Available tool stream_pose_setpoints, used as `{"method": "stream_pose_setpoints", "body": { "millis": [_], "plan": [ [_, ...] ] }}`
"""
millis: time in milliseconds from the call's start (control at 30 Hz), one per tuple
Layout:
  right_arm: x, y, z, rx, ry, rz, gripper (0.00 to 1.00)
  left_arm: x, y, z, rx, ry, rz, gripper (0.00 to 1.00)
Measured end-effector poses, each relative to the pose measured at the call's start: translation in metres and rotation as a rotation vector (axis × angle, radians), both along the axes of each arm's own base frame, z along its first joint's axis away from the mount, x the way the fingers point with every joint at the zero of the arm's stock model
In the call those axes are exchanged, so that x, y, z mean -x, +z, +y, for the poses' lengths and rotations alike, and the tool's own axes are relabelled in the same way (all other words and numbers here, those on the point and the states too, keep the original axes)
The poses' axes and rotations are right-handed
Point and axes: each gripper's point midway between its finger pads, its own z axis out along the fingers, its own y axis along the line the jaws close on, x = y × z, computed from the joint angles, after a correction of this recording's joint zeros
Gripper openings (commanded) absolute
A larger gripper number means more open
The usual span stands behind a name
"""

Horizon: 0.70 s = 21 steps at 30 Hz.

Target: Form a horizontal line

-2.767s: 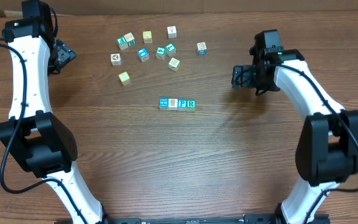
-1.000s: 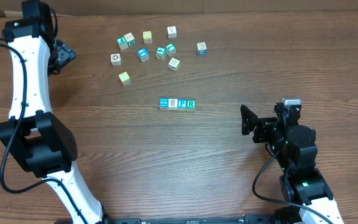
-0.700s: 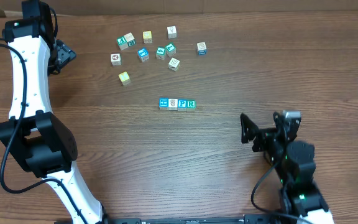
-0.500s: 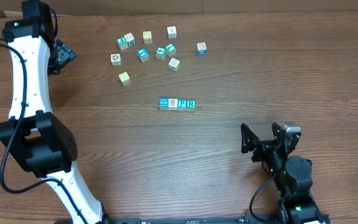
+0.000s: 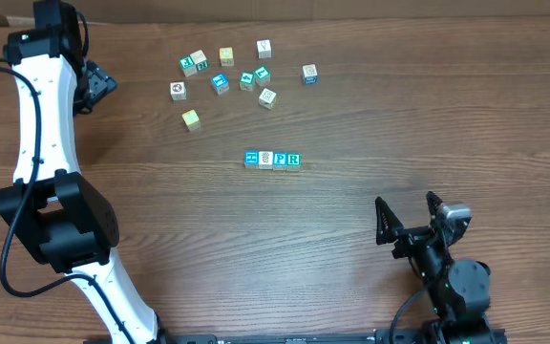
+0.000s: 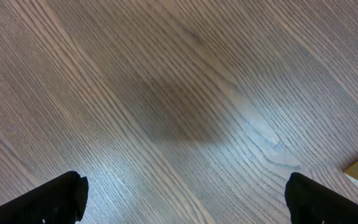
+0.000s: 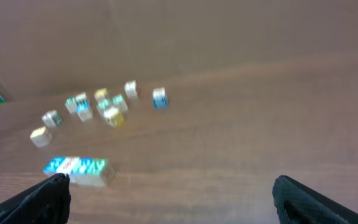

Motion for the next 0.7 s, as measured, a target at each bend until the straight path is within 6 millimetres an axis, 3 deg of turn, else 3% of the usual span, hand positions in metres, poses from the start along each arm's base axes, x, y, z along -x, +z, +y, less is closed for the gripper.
{"method": "stream_pose_setpoints", "body": {
  "millis": [100,700],
  "plan": [
    [0.0034,0.0167,-0.0008,0.052,0.004,-0.086,1.00,0.0000,0.0000,0.0000,0.000,0.000,0.000,1.00],
    [0.0036,0.0170,-0.0009,0.100,0.007,-0.098,1.00,0.0000,0.0000,0.0000,0.000,0.000,0.000,1.00]
  ]
}}
